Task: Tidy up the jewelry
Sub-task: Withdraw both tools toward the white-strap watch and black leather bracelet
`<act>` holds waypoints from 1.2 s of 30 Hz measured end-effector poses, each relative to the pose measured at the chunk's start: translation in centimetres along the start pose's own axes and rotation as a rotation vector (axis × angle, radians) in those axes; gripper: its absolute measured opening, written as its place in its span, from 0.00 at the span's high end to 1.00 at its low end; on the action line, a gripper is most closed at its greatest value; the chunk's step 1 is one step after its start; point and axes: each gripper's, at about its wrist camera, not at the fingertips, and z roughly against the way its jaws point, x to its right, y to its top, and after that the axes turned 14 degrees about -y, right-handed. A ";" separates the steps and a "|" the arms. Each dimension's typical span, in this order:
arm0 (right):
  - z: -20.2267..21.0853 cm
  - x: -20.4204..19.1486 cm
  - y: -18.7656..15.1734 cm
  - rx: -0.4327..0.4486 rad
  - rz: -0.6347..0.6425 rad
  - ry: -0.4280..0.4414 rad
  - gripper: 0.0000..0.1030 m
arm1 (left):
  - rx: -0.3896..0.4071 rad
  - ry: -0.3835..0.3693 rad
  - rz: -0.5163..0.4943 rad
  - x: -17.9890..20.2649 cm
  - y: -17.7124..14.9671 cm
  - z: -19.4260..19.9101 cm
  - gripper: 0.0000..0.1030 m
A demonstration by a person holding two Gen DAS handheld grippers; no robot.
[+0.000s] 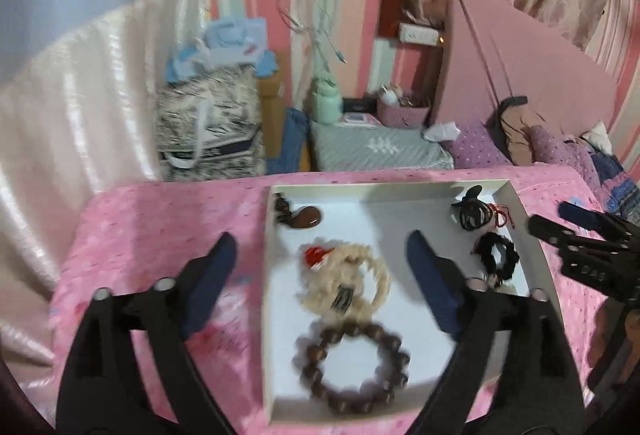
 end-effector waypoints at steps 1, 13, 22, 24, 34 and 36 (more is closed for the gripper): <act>1.0 0.2 -0.6 0.008 0.002 -0.002 0.29 | 0.015 0.020 -0.003 0.3 -0.9 1.6 0.07; 11.6 2.4 -11.4 0.090 -0.030 -0.052 0.16 | 0.046 0.010 -0.023 3.3 -11.1 12.5 0.03; 16.2 2.7 -18.0 0.123 -0.070 -0.057 0.16 | 0.048 -0.010 0.014 5.1 -18.2 16.5 0.03; 16.7 2.4 -19.1 0.127 -0.072 -0.056 0.16 | 0.055 -0.005 0.016 5.3 -19.3 17.0 0.03; 19.6 2.2 -23.2 0.172 -0.060 -0.128 0.16 | 0.033 0.017 0.066 4.9 -24.7 17.8 0.03; 19.8 2.2 -23.7 0.171 -0.056 -0.134 0.16 | 0.039 0.038 0.066 4.9 -25.3 18.1 0.03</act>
